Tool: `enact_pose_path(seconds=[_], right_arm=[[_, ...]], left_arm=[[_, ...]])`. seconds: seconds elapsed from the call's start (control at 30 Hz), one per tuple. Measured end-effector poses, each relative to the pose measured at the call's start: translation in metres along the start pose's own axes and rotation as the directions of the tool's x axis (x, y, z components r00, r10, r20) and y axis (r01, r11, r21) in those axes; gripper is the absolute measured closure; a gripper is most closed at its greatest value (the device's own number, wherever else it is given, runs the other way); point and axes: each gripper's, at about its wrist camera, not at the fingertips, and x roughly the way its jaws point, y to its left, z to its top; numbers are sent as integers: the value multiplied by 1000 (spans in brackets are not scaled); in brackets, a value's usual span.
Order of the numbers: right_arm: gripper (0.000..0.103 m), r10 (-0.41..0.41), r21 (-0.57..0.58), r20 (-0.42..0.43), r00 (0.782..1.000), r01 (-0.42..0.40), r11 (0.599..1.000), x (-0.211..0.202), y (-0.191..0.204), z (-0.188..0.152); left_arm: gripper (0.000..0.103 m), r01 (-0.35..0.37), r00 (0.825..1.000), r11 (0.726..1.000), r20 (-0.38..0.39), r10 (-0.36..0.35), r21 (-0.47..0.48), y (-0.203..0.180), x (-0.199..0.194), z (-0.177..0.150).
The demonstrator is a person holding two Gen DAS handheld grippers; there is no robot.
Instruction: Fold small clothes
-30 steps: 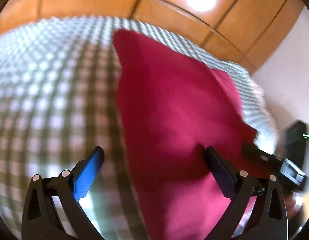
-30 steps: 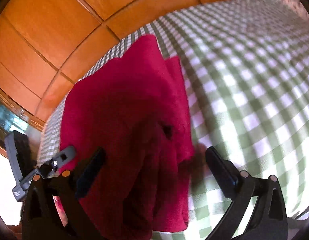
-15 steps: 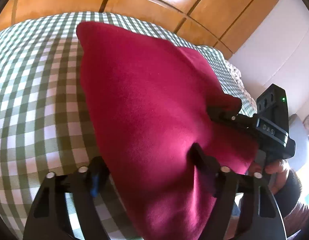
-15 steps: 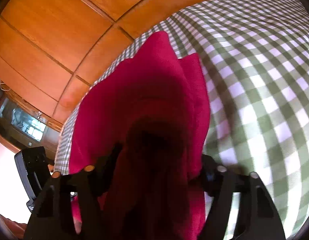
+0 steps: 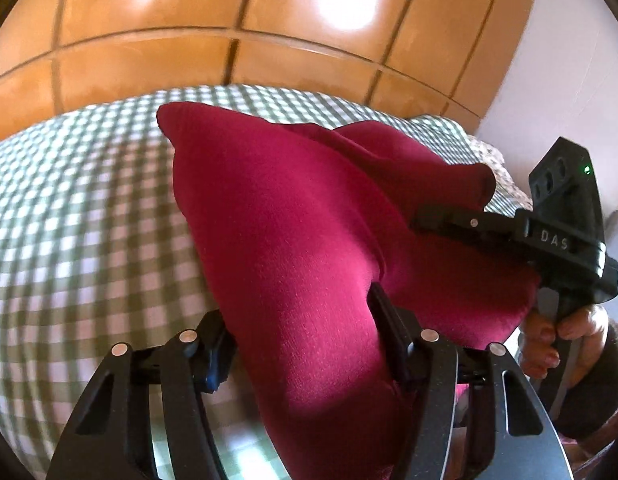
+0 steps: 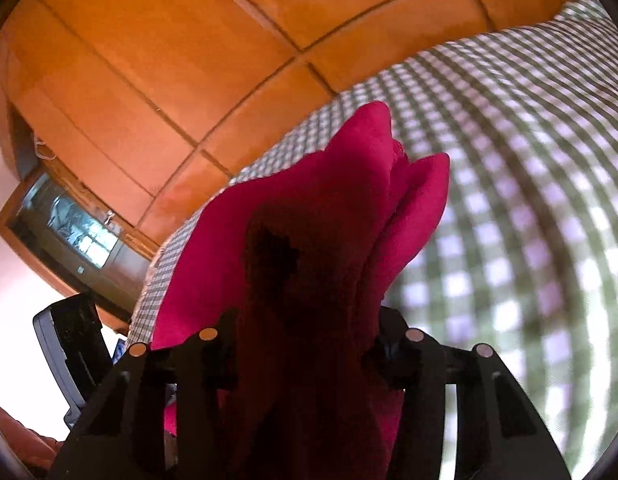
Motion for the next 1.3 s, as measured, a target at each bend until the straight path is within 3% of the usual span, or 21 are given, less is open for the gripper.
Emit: enact_pose_path(seconds=[0.27,0.57,0.73,0.87,1.0,1.07,1.17,1.3], right_arm=[[56,95,-70,-37,995,-97,993,70,37,20],[56,161,-158,-47,986,-167,973,160,83,59],[56,166,-198,-19,986,-166,966,202,97,82],[56,136,-207,7,991,-132,969,229,97,92],[55,-1,-215,-13,1000,-1,977,269,86,96],[46,-69,-211,-39,997,59,976,287,75,92],[41,-55,-172,-47,997,46,984,291,65,91],[32,-79,-191,-19,997,74,979,286,66,84]], left_arm=[[44,-176,980,984,93,174,11,42,-23,8],[44,-292,944,955,144,297,-54,115,-27,41],[44,-338,921,940,188,342,-57,150,-16,67],[44,-353,910,932,200,362,-80,177,3,89],[44,-366,913,924,147,380,-112,205,32,99],[39,-356,923,920,93,373,-163,224,49,101],[23,-305,939,920,83,334,-246,244,53,94],[13,-360,916,898,87,392,-252,238,48,88]])
